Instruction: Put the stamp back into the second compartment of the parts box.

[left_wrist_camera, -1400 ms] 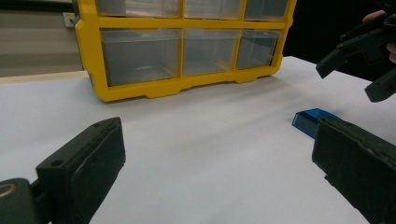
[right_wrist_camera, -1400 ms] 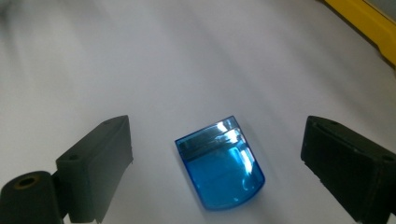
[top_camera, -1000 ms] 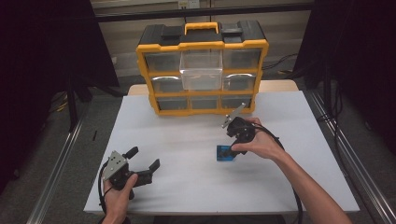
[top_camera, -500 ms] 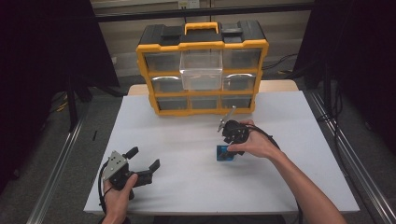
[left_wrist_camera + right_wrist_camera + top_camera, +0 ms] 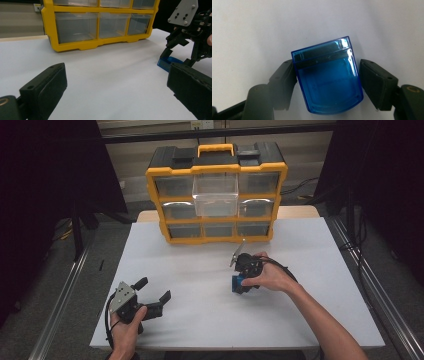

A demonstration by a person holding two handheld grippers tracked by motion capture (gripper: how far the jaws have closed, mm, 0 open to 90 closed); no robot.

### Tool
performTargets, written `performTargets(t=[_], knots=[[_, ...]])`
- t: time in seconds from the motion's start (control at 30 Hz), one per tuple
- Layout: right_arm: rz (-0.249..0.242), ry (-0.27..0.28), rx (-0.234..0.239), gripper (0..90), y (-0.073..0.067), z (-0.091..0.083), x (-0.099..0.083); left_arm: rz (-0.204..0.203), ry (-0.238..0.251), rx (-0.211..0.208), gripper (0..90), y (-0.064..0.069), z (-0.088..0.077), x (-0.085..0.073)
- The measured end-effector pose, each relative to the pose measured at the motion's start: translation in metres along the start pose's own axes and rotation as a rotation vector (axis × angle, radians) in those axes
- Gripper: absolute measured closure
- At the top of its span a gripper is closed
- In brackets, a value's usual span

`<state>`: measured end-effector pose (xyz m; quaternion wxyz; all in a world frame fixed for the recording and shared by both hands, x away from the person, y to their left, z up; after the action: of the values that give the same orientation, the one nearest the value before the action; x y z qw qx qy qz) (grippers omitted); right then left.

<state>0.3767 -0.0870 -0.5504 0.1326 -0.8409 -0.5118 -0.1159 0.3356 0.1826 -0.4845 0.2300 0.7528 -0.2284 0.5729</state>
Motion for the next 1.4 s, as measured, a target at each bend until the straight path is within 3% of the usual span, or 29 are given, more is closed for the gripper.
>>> performTargets(t=[0.13, 0.23, 0.27, 0.4, 0.67, 0.7, 0.77, 1.07, 1.13, 1.4], knots=[[-0.017, -0.002, -0.014, 34.7, 0.001, 0.0, -0.001, 0.006, -0.001, 0.001, 2.9, 0.0, 0.0, 0.0], [-0.001, 0.001, -0.02, 39.7, 0.001, 0.0, 0.0, 0.005, -0.001, 0.002, 2.9, 0.0, 0.001, 0.0], [-0.018, 0.006, -0.026, 41.3, 0.003, -0.001, 0.0, 0.008, -0.003, 0.004, 2.9, -0.001, 0.001, 0.0], [-0.005, 0.016, -0.021, 41.7, 0.003, -0.001, 0.0, -0.008, 0.004, 0.002, 2.9, 0.0, 0.001, 0.0], [0.01, 0.056, -0.024, 41.7, 0.004, -0.006, 0.002, 0.003, -0.005, 0.0, 2.9, 0.0, 0.0, -0.001], [-0.007, 0.073, -0.037, 41.7, 0.006, -0.008, 0.003, 0.002, -0.005, 0.001, 2.9, 0.0, 0.0, -0.001], [0.016, 0.099, -0.033, 41.7, 0.005, -0.012, 0.005, 0.001, -0.005, -0.001, 2.9, 0.0, 0.001, -0.001], [0.002, 0.186, -0.049, 41.7, 0.007, -0.019, 0.004, -0.002, -0.006, 0.0, 2.9, 0.0, 0.0, -0.002], [0.028, 0.203, -0.049, 41.7, 0.007, -0.021, 0.003, 0.001, -0.009, 0.0, 2.9, -0.001, 0.0, -0.002], [0.046, 0.327, -0.062, 41.7, 0.013, -0.027, -0.004, -0.003, -0.006, -0.01, 2.9, 0.0, 0.0, -0.002]])
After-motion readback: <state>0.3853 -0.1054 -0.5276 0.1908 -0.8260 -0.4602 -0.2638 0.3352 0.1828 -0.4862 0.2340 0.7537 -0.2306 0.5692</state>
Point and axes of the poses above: each handheld gripper's, and its own axes: z roughly forward along the jaws, x roughly out of its top, y roughly to its right, the point moved 10 cm from there along z, roughly forward along the jaws, and after that the axes turned 1 degree about z, right-handed, at the moved point
